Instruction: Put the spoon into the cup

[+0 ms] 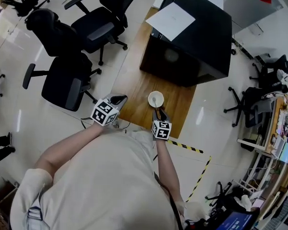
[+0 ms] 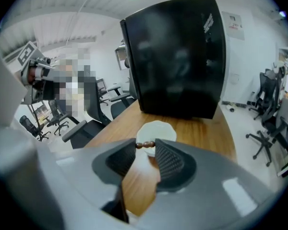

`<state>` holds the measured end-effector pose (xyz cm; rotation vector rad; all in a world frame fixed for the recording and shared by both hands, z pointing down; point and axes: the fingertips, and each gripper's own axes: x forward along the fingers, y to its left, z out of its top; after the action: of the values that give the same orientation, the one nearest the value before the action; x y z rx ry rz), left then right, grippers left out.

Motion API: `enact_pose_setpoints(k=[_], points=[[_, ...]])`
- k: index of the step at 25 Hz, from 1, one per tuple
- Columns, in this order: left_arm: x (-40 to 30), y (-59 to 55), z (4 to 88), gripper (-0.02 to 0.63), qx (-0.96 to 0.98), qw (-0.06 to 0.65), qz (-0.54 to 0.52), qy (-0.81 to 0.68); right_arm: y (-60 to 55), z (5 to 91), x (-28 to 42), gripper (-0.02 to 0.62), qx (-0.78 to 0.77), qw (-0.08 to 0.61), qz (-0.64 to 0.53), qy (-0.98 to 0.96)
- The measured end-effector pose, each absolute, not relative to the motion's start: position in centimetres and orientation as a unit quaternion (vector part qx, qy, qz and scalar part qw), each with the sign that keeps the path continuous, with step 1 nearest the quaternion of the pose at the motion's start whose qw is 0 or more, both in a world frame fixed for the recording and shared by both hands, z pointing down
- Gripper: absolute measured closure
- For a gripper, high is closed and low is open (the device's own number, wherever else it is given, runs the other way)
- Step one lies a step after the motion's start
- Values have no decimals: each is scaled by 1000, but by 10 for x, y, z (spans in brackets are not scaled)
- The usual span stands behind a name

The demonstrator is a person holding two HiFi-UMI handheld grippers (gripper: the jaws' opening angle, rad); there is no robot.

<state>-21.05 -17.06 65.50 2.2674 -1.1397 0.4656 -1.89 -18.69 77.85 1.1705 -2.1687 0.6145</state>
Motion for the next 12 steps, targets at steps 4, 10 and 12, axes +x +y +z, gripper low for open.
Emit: enact_pose_setpoints(k=[4,10,12], points=[[-213,-158,657,606,845,281,186,-415,-177,796,-23,469,441,305,246,-807],[-222,-159,648,606,847,278,183,-415,-183,802,-24,468,445,320,247,-799],[-228,-158,647,606,846,280,180,-417,-181,807,-22,468,446,329,247,-795]])
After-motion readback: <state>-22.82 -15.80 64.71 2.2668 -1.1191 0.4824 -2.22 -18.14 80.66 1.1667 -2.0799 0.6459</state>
